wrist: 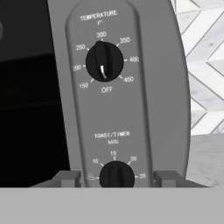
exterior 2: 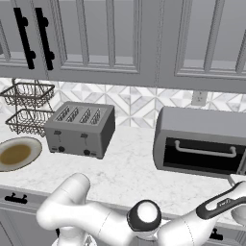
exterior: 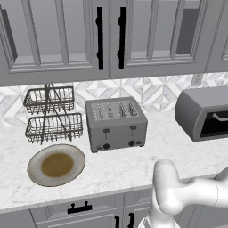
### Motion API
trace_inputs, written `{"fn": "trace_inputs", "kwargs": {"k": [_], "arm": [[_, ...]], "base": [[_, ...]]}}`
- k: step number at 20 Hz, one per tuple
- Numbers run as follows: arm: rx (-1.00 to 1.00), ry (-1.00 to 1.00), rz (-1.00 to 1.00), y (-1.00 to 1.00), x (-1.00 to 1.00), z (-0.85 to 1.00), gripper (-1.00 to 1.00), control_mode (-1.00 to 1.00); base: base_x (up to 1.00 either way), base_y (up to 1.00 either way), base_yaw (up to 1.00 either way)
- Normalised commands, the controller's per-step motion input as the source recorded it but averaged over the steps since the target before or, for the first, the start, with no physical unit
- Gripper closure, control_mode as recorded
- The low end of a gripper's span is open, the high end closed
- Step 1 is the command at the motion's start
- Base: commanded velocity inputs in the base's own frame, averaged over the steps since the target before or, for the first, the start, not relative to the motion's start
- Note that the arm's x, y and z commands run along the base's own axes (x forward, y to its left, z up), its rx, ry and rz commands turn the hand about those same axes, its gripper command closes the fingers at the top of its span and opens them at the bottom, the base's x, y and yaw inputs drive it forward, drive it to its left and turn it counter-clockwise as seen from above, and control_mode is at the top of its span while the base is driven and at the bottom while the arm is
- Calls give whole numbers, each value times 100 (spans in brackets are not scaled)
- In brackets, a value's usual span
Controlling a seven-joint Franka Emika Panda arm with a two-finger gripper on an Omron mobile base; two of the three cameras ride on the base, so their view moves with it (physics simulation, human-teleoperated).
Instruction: Pick up the kebab skewer and baguette bread, and place them inside the toaster oven. Close the toaster oven door and start by setting the timer.
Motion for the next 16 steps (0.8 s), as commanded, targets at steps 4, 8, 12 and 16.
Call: {"fn": "trace_inputs", "kwargs": {"k": [4,8,12,16], "arm": [[0,0,-1,0,-11,0,100,-100],[0,0,-5,0,-18,0,100,-100],[0,0,-4,0,-5,0,100,-100],[0,0,-7,0,0,0,100,-100]], "base": [[0,0,0],[0,0,0],[0,0,0],[0,0,0]]}}
